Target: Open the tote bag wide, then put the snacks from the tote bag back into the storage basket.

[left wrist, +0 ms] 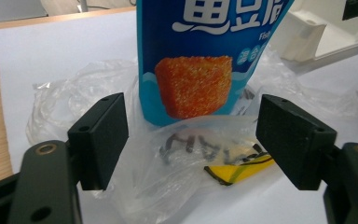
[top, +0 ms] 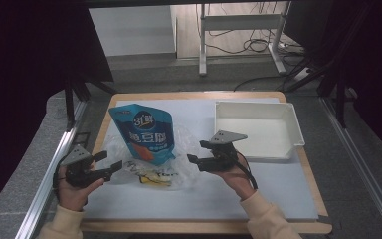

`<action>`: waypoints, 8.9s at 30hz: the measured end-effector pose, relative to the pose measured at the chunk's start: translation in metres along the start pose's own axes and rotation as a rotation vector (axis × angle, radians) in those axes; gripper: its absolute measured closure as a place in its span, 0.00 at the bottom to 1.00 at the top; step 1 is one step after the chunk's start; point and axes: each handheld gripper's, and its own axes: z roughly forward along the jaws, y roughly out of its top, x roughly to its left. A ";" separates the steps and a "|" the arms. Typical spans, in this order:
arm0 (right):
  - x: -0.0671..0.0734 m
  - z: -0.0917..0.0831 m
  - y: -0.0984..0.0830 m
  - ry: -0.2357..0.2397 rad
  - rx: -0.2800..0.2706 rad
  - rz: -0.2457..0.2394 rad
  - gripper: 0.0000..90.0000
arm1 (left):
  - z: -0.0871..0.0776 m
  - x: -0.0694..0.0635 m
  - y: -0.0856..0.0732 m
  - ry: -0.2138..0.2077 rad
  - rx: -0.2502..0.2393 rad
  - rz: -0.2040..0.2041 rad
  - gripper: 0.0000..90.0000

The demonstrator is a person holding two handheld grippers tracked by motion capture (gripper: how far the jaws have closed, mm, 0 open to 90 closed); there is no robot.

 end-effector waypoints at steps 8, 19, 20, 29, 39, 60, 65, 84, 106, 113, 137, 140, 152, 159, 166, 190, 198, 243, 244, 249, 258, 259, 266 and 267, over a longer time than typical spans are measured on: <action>0.000 -0.002 0.001 -0.018 0.005 -0.002 0.33 | 0.002 -0.001 0.003 -0.016 0.000 0.007 0.29; 0.004 -0.001 0.015 -0.042 -0.031 -0.015 0.35 | -0.001 -0.003 0.006 -0.022 0.000 0.016 0.28; 0.004 -0.001 0.016 -0.040 -0.034 -0.011 0.35 | 0.002 -0.004 0.005 -0.025 0.007 0.016 0.28; 0.013 0.004 0.026 -0.029 -0.059 -0.011 0.38 | 0.002 -0.004 0.004 -0.022 0.028 0.012 0.27; 0.012 0.008 0.044 -0.017 -0.084 -0.001 0.41 | 0.001 -0.005 0.005 -0.018 0.030 0.013 0.27; 0.014 0.029 0.080 -0.010 -0.088 -0.016 0.42 | -0.005 -0.003 0.008 -0.017 0.019 0.005 0.27; 0.017 0.039 0.088 0.005 -0.088 -0.020 0.47 | -0.006 -0.002 0.008 -0.016 0.018 0.002 0.27; 0.019 0.071 0.102 0.045 -0.075 -0.024 0.78 | -0.007 -0.001 0.008 -0.016 0.016 -0.004 0.27; 0.017 0.074 0.100 0.076 -0.106 -0.034 0.98 | -0.005 -0.001 0.006 -0.014 0.024 -0.008 0.27; 0.024 0.075 0.101 0.075 -0.130 -0.026 0.99 | -0.005 0.000 0.006 -0.013 0.027 -0.014 0.27; 0.045 0.072 0.120 0.097 -0.182 -0.044 0.99 | -0.009 0.004 0.006 -0.015 0.019 -0.016 0.27; 0.046 0.069 0.123 0.104 -0.196 -0.046 0.99 | -0.008 0.004 0.006 -0.015 0.019 -0.015 0.27; 0.049 0.049 0.140 0.108 -0.259 -0.047 0.99 | -0.008 0.004 0.006 -0.015 0.023 -0.014 0.26; 0.047 0.039 0.148 0.104 -0.285 -0.044 0.99 | -0.009 0.004 0.006 -0.015 0.019 -0.014 0.26; 0.047 0.028 0.158 0.093 -0.315 -0.054 0.99 | -0.008 0.003 0.006 -0.014 0.017 -0.018 0.26; 0.023 -0.009 0.167 0.075 -0.345 -0.057 0.99 | -0.007 0.004 0.006 -0.008 0.020 -0.022 0.26; 0.011 -0.017 0.162 0.063 -0.370 -0.039 0.99 | -0.005 0.003 0.005 -0.006 0.026 -0.015 0.26; -0.038 -0.063 0.157 -0.023 -0.422 -0.021 0.99 | -0.005 0.004 0.005 -0.004 0.035 -0.015 0.26; -0.038 -0.064 0.157 -0.023 -0.422 -0.020 0.99 | -0.005 0.004 0.005 -0.004 0.034 -0.015 0.26; -0.041 -0.068 0.156 -0.029 -0.426 -0.021 0.99 | -0.004 0.003 0.005 -0.002 0.036 -0.010 0.26; -0.048 -0.072 0.156 -0.048 -0.434 -0.019 0.99 | -0.004 0.003 0.005 -0.002 0.038 -0.010 0.26; -0.049 -0.073 0.156 -0.049 -0.436 -0.015 0.99 | -0.004 0.003 0.005 -0.002 0.038 -0.010 0.26; -0.054 -0.076 0.156 -0.068 -0.434 -0.018 0.99 | -0.005 0.003 0.005 -0.003 0.036 -0.011 0.26; -0.055 -0.076 0.156 -0.071 -0.432 -0.019 0.99 | -0.005 0.003 0.005 -0.003 0.036 -0.011 0.26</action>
